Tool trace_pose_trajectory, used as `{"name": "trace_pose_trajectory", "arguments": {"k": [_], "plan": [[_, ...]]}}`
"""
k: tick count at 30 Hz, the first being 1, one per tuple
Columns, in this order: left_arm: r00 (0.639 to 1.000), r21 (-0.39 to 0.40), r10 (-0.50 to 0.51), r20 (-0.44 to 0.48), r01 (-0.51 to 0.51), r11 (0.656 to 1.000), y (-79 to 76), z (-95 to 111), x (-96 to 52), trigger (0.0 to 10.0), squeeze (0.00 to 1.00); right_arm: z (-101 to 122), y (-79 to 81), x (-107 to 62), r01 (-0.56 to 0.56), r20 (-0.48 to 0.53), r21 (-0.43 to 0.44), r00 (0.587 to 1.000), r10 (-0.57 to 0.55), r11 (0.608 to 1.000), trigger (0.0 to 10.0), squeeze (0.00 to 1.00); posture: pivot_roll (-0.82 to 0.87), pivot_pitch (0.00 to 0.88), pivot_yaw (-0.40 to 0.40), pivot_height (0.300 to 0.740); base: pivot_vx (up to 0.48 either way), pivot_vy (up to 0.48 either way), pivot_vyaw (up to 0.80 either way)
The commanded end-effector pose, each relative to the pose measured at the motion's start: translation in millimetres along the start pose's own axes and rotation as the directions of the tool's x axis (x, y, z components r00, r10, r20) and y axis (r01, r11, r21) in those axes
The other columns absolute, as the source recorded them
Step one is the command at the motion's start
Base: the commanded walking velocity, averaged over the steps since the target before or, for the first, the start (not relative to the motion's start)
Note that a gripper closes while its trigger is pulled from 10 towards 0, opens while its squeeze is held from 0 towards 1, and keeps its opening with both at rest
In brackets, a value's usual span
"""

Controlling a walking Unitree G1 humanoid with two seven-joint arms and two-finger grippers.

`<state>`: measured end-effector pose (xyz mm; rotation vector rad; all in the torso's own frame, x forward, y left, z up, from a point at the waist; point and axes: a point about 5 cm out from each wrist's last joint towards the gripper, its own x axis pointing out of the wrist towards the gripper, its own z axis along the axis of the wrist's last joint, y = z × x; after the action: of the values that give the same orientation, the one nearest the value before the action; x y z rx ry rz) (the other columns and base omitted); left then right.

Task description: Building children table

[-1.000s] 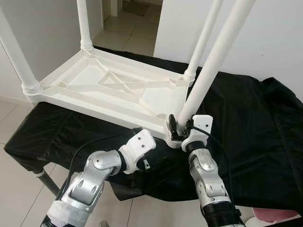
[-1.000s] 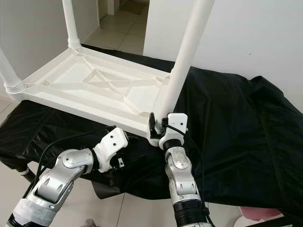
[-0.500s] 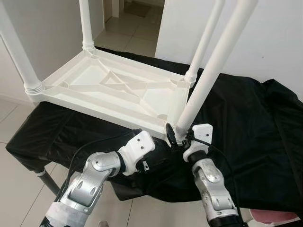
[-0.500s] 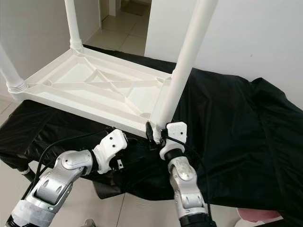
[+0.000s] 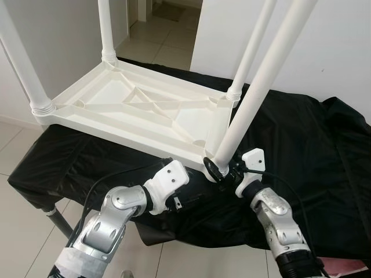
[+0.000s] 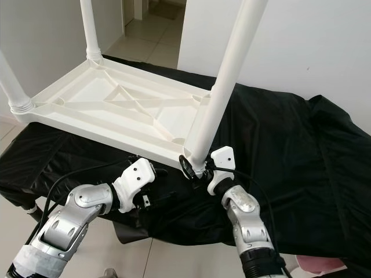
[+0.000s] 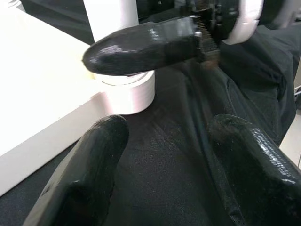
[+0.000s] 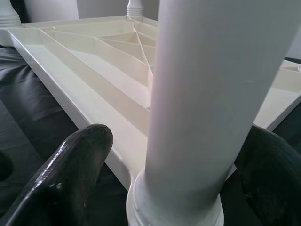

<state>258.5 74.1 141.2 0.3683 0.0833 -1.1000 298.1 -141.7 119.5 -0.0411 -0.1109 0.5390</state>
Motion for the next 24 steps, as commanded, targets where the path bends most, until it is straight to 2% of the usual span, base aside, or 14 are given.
{"name": "trace_pose_trajectory", "arguments": {"k": [1,5,6,7,8,9,10,24], "plan": [[0.999,0.002,0.032,-0.001,-0.032,0.999,1.2,0.6,1.5,10.0,0.00,-1.5,-4.9,-1.7,-0.001,-0.006,-0.005,1.000,0.001,1.000,10.0,0.00,0.09,0.000,-0.107,0.740,0.000,0.000,0.00],[1.000,0.004,0.023,0.001,-0.023,1.000,1.1,1.6,2.3,10.0,0.00,-4.8,-8.8,9.1,-0.055,-0.033,-0.019,0.998,0.054,0.998,10.0,0.00,0.08,0.000,-0.094,0.740,0.000,0.000,0.00],[1.000,0.006,0.020,0.001,-0.020,1.000,1.6,1.8,2.3,10.0,0.00,-6.8,-12.0,15.7,-0.071,-0.045,-0.025,0.997,0.070,0.997,8.0,0.00,0.09,0.000,-0.091,0.740,0.000,0.000,0.00],[1.000,0.006,0.020,0.001,-0.020,1.000,1.6,1.8,2.3,10.0,0.00,-6.8,-12.0,15.7,-0.071,-0.045,-0.025,0.997,0.070,0.997,8.0,0.00,0.09,0.000,-0.091,0.740,0.000,0.000,0.00],[1.000,0.006,0.020,0.001,-0.020,1.000,1.9,1.8,2.2,10.0,0.00,-7.3,-13.0,17.0,-0.072,-0.045,-0.024,0.996,0.071,0.997,3.9,0.00,0.09,0.000,-0.091,0.740,0.000,0.000,0.00],[1.000,0.006,0.020,0.001,-0.020,1.000,1.9,1.8,2.2,10.0,0.00,-7.3,-13.0,17.0,-0.072,-0.045,-0.024,0.996,0.071,0.997,3.9,0.00,0.09,0.000,-0.091,0.740,0.000,0.000,0.00],[1.000,0.007,0.020,0.001,-0.020,1.000,2.0,2.2,2.3,10.0,0.00,-8.3,-14.1,18.9,-0.077,-0.049,-0.019,0.996,0.076,0.997,0.0,0.00,0.09,0.000,-0.091,0.740,0.000,0.000,0.00],[1.000,0.004,0.031,-0.003,-0.031,1.000,2.4,2.2,-1.0,10.0,0.00,-16.1,-17.9,24.1,-0.092,-0.053,0.017,0.994,0.093,0.996,0.0,0.00,0.11,0.000,-0.088,0.740,0.000,0.000,0.00]]}}
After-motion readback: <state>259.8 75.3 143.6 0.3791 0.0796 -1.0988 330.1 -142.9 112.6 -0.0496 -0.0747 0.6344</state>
